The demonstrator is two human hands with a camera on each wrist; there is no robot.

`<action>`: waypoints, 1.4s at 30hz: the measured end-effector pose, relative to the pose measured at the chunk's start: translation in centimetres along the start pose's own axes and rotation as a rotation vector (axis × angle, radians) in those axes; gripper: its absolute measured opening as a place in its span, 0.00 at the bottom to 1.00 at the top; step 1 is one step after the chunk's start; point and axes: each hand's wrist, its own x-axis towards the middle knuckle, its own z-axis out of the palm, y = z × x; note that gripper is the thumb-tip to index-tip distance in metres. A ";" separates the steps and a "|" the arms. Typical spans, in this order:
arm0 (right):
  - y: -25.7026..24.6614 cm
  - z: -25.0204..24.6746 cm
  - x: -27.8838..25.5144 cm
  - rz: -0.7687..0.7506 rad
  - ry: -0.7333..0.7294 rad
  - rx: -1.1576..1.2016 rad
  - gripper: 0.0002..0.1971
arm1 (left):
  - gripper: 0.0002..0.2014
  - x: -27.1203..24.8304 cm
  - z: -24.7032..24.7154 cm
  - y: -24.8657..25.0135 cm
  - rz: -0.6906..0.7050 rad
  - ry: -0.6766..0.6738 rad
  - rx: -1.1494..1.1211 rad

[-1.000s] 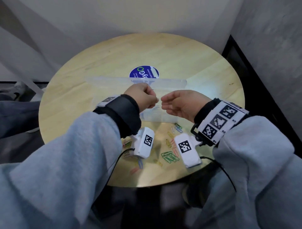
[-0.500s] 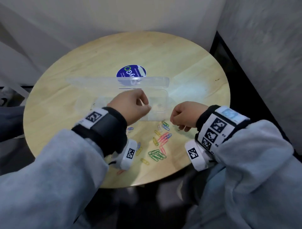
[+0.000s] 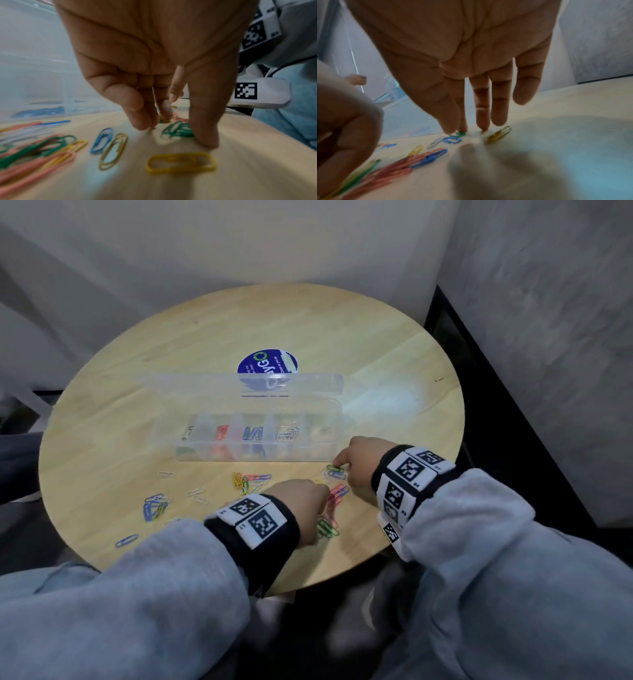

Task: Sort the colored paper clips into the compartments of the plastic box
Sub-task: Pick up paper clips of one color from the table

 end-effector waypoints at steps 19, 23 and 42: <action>0.0 0.0 0.9 -0.008 -0.004 -0.062 0.14 | 0.15 0.9 0.3 -0.7 -0.056 0.047 -0.132; 0.0 0.1 1.3 0.014 -0.028 -0.036 0.07 | 0.15 0.8 0.3 -0.9 -0.099 0.031 -0.113; 2.0 0.4 -1.7 0.021 -0.182 0.912 0.12 | 0.10 -0.1 -1.2 -4.0 -0.152 -0.009 -0.901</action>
